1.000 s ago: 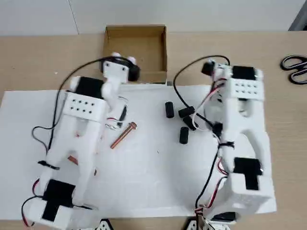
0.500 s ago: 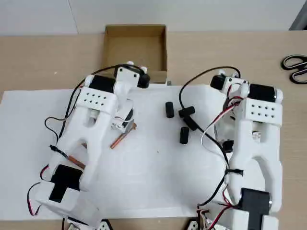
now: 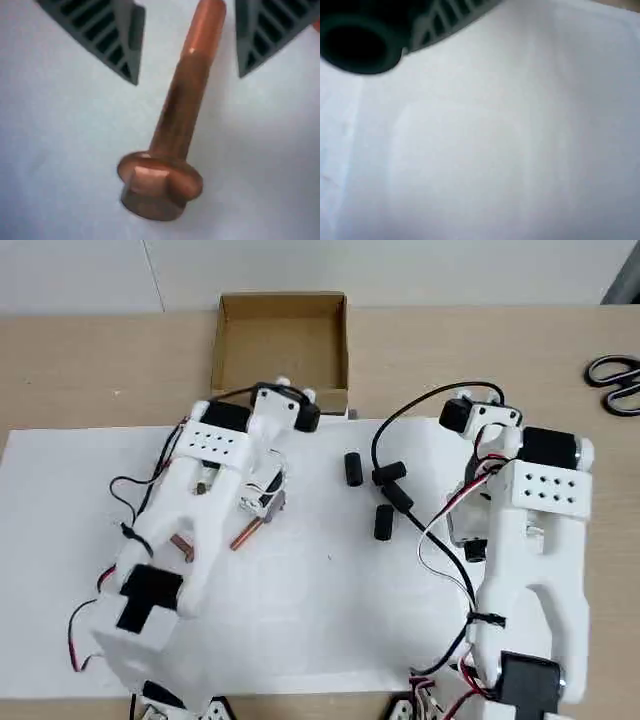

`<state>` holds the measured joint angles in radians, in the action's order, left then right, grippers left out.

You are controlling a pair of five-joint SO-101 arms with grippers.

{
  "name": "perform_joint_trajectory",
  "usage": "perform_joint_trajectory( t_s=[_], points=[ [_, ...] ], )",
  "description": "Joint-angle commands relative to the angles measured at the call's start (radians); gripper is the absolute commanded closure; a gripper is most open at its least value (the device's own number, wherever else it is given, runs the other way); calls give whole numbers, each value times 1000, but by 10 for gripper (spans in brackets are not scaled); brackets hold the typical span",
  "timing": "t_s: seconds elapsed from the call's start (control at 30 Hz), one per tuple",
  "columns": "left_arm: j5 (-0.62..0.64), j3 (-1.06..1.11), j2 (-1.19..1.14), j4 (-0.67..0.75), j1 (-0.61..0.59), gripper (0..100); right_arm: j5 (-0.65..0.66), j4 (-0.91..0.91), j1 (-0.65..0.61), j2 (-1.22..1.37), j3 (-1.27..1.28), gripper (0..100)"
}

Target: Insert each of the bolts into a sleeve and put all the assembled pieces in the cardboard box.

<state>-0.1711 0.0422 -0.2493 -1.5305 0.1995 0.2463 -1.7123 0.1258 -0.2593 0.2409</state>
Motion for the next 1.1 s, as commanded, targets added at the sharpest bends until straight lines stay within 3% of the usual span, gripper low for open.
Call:
perform_joint_trajectory(
  t_s=[0.0,0.83,1.07],
  points=[
    [-5,-21,2,38,6,878,9,-13,7,-39,-5,995],
    [-2,-16,-129,138,58,878,8,-16,7,-39,-5,995],
    [-3,-16,-129,152,63,989,6,-15,7,-39,-5,995]
  ],
)
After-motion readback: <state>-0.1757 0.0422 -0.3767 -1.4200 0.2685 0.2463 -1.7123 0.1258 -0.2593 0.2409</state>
